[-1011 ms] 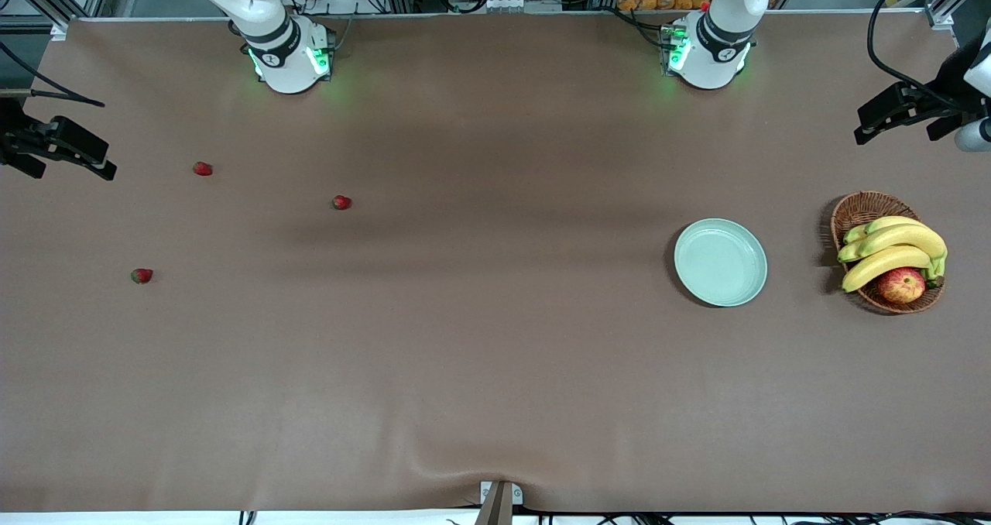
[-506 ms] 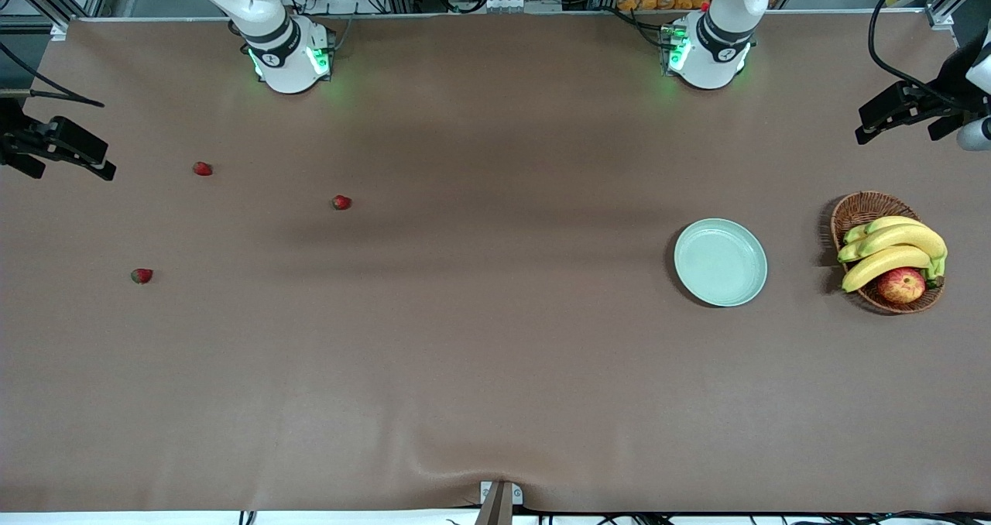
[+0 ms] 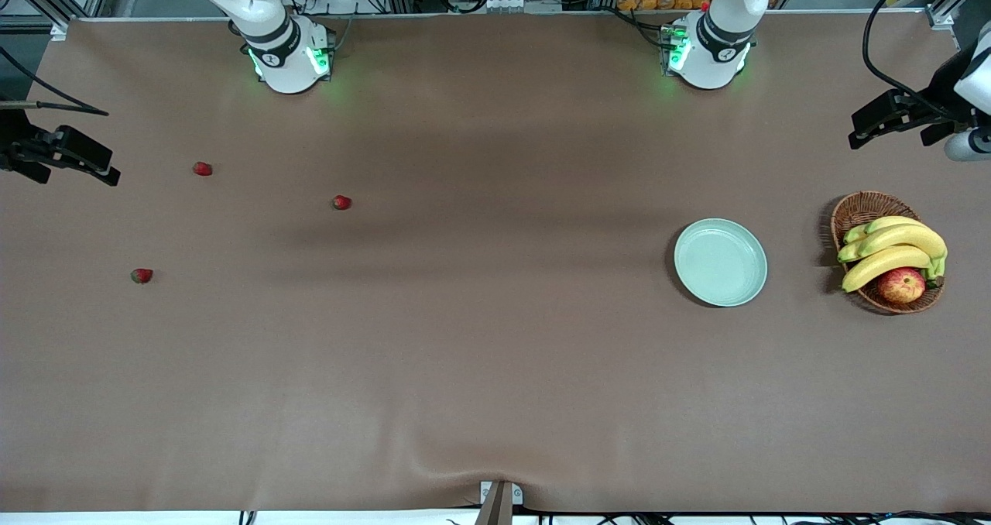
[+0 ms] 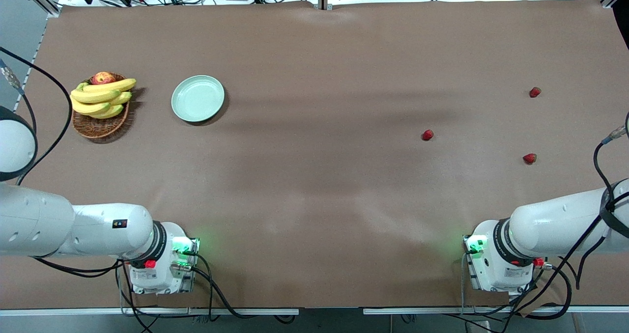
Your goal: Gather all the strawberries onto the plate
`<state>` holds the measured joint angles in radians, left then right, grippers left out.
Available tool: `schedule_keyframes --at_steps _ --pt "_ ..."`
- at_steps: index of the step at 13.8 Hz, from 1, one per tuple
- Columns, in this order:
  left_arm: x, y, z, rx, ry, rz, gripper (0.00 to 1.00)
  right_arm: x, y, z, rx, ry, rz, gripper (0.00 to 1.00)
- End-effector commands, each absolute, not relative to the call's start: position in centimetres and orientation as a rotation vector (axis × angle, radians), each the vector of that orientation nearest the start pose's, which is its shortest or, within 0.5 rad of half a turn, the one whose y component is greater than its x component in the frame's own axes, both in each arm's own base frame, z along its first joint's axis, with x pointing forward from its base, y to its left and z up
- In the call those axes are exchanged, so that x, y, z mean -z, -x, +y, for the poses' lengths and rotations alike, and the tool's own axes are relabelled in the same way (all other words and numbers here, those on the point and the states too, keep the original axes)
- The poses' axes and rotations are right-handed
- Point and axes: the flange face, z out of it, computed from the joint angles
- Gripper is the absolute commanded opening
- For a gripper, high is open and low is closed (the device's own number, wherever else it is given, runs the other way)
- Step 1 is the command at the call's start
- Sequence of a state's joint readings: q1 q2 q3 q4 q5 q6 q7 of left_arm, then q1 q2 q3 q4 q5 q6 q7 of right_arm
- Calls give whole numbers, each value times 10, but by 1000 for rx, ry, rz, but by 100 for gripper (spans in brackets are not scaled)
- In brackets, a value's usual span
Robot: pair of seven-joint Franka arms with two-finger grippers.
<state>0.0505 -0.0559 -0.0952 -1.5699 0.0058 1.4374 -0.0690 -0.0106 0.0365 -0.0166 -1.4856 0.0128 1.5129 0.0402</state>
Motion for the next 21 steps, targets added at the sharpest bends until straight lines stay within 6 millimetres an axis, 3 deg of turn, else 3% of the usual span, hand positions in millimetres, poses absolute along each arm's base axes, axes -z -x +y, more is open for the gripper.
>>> schedule_keyframes --at_steps 1,4,10,12,15,18,21 --pt "-650 -521 -26 -142 3129 -5 100 -606 -579 -60 -84 3109 228 100" --pt "-643 -521 -26 -161 3109 1 100 -576 -587 -93 -168 3101 305 100" --pt "-643 -522 -33 -155 3106 24 100 -509 -593 -190 -260 3124 340 100" --pt "-639 -525 -32 -162 3104 24 100 -470 -596 -218 -307 3127 324 100" --pt "-638 -526 -30 -167 3104 17 100 -428 -603 -232 -308 3114 331 100" --pt "-639 -527 -32 -146 3106 22 100 -366 -599 -249 -283 3118 113 100" --pt "-638 -526 -29 -153 3107 18 100 -323 -593 -246 -307 3109 104 100"
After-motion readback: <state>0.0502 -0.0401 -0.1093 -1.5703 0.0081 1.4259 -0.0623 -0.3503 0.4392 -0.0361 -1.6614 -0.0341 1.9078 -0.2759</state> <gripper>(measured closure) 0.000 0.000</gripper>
